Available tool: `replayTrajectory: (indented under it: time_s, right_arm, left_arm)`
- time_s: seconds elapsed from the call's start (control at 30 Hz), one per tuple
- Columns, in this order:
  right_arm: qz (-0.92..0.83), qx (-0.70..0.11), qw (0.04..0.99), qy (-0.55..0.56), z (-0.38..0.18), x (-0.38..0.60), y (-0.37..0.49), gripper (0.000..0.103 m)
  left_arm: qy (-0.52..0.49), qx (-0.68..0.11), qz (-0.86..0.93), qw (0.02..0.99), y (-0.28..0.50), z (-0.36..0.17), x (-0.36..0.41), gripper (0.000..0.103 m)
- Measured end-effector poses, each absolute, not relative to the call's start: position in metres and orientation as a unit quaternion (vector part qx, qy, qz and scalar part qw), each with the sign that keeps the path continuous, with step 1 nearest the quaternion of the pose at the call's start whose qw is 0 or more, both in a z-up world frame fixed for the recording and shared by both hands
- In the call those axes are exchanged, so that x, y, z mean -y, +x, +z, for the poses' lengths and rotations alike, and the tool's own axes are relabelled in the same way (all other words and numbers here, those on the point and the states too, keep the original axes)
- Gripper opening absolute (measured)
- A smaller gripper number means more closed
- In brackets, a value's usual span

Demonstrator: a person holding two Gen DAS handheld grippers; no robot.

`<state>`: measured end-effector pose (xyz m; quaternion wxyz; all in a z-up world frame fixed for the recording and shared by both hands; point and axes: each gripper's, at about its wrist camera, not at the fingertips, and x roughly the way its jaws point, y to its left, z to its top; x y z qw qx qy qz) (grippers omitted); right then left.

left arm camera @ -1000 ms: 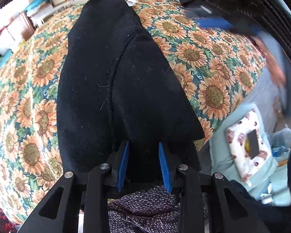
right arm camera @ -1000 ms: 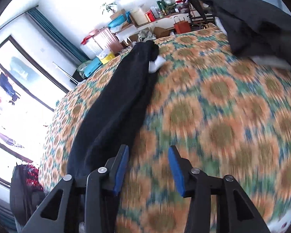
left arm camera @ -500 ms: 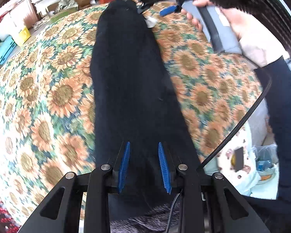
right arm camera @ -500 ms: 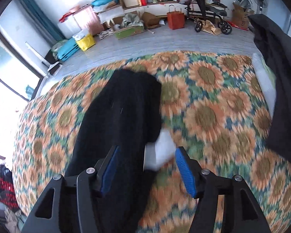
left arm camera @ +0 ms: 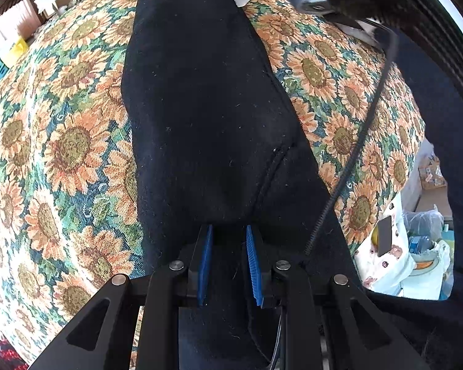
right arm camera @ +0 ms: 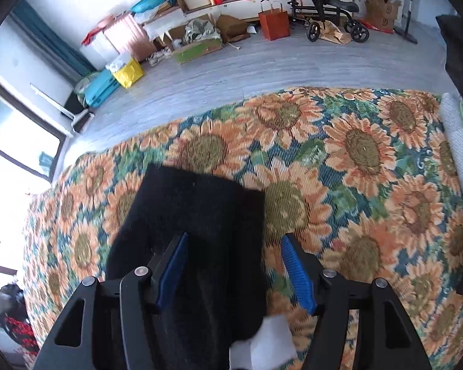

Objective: Fold clothes

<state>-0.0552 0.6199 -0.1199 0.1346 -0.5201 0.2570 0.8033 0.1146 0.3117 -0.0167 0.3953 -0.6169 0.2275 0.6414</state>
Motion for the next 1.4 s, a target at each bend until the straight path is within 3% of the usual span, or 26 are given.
replayTrajectory:
  time_s: [0.17,0.2,0.27,0.3,0.33,0.57,0.63,0.83,1.0,1.2,1.4]
  right_arm:
    - [0.807,-0.256,0.133,-0.515,-0.126,-0.619,-0.060,0.066]
    - [0.809,-0.248,0.133,-0.516,-0.126,-0.616,-0.061,0.060]
    - [0.818,-0.227,0.125,-0.514,-0.123,-0.608,-0.062,0.036]
    - [0.824,-0.217,0.120,-0.510,-0.120,-0.604,-0.061,0.018]
    - [0.832,-0.200,0.118,-0.503,-0.114,-0.597,-0.059,0.014]
    - [0.903,-0.084,0.071,-0.416,-0.048,-0.537,-0.014,0.012]
    - [0.913,-0.073,0.053,-0.397,-0.028,-0.518,0.011,0.012]
    - [0.931,-0.020,-0.003,-0.364,0.020,-0.451,0.105,0.012]
    - [0.941,0.001,-0.051,-0.334,0.040,-0.391,0.180,0.012]
    - [0.934,0.011,-0.132,-0.332,0.027,-0.325,0.263,0.012]
    - [0.891,-0.045,-0.147,-0.426,-0.065,-0.311,0.292,0.013]
  left_arm:
    - [-0.614,-0.230,0.642,0.397,0.116,-0.018,-0.312,0.023]
    - [-0.614,-0.229,0.643,0.397,0.116,-0.018,-0.312,0.023]
    - [-0.614,-0.226,0.644,0.397,0.115,-0.019,-0.312,0.023]
    - [-0.614,-0.223,0.644,0.397,0.115,-0.019,-0.312,0.023]
    - [-0.615,-0.219,0.646,0.396,0.115,-0.019,-0.311,0.023]
    - [-0.620,-0.161,0.665,0.384,0.100,-0.016,-0.301,0.023]
    - [-0.622,-0.112,0.679,0.374,0.095,-0.018,-0.291,0.023]
    - [-0.585,0.130,0.703,0.383,0.098,-0.011,-0.230,0.023]
    - [-0.567,0.172,0.730,0.340,0.111,0.009,-0.168,0.023]
    - [-0.550,0.183,0.759,0.296,0.134,0.025,-0.103,0.023]
    - [-0.552,0.183,0.764,0.281,0.145,0.023,-0.086,0.023]
